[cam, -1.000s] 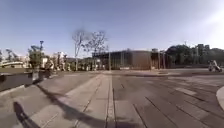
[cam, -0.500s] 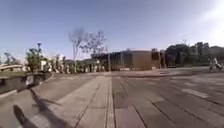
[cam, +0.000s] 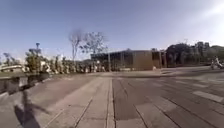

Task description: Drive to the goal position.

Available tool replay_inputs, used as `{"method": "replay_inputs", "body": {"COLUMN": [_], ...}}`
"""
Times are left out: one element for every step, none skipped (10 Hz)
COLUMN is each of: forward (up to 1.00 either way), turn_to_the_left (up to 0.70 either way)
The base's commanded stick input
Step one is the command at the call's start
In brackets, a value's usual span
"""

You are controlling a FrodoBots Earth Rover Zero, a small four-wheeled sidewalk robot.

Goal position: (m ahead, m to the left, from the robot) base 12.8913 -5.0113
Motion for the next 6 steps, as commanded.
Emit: {"method": "replay_inputs", "body": {"forward": [0.7,0.7,0.7,0.7,0.7,0.7], "turn_to_the_left": [0.0,0.0,0.0,0.0,0.0,0.0]}}
